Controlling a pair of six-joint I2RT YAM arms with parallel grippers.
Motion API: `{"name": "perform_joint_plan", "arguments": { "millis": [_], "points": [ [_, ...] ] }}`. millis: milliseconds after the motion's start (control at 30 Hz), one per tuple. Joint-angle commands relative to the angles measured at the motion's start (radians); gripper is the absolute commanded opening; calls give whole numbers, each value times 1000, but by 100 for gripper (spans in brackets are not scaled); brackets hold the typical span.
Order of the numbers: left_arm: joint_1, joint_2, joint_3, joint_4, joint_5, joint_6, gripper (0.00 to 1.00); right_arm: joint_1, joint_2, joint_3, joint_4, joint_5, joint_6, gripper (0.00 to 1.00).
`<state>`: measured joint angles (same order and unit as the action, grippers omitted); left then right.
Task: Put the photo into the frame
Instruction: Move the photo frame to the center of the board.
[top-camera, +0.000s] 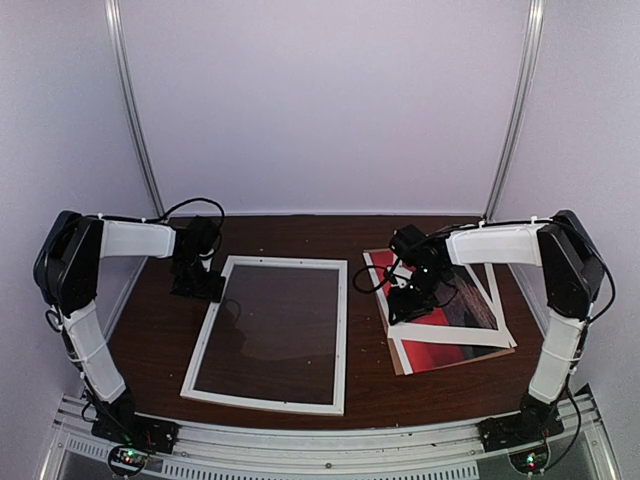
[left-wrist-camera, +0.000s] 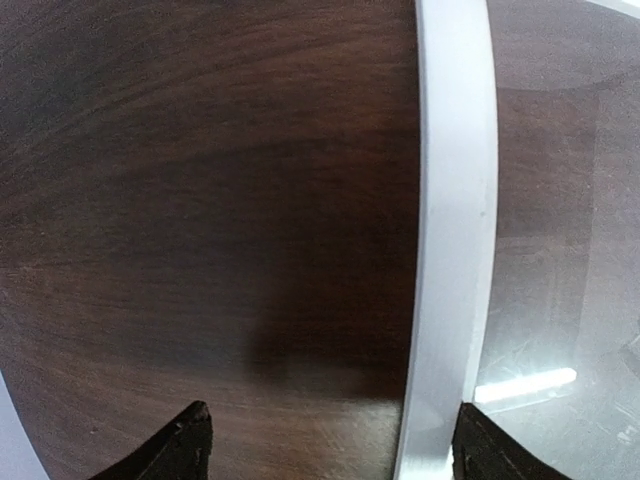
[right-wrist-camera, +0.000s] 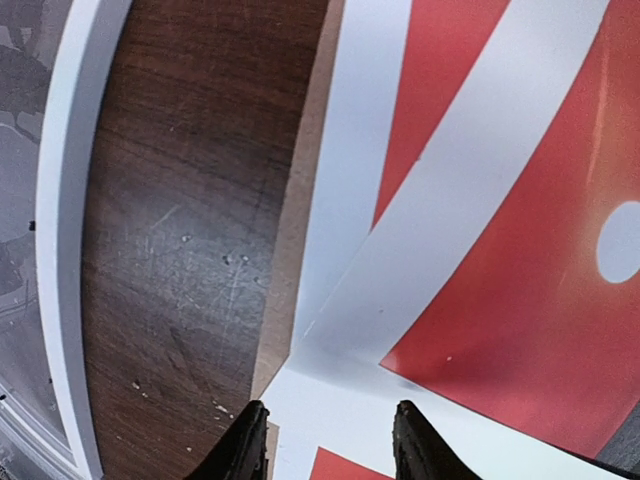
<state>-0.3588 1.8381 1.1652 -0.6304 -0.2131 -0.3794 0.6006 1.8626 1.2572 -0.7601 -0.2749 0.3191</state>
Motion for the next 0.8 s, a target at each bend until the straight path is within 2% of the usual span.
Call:
{"name": "perform_joint_plan", "arguments": {
  "millis": [0, 100, 233, 367, 767],
  "points": [
    [66, -2, 7, -32, -78, -1, 84, -14, -38, -7, -11, 40, -6, 44],
    [66, -72, -2, 7, -5, -9, 88, -13, -27, -5, -2, 42, -24, 45],
    [62, -180, -42, 89, 162, -23, 92, -13, 6, 7, 16, 54, -56, 46],
    [21, -238, -52, 125, 283, -55, 93, -13, 54, 31, 18, 50, -78, 47],
    [-189, -215, -12, 207, 363, -155, 92, 25, 25, -70, 109, -134, -56, 44]
  ]
}}
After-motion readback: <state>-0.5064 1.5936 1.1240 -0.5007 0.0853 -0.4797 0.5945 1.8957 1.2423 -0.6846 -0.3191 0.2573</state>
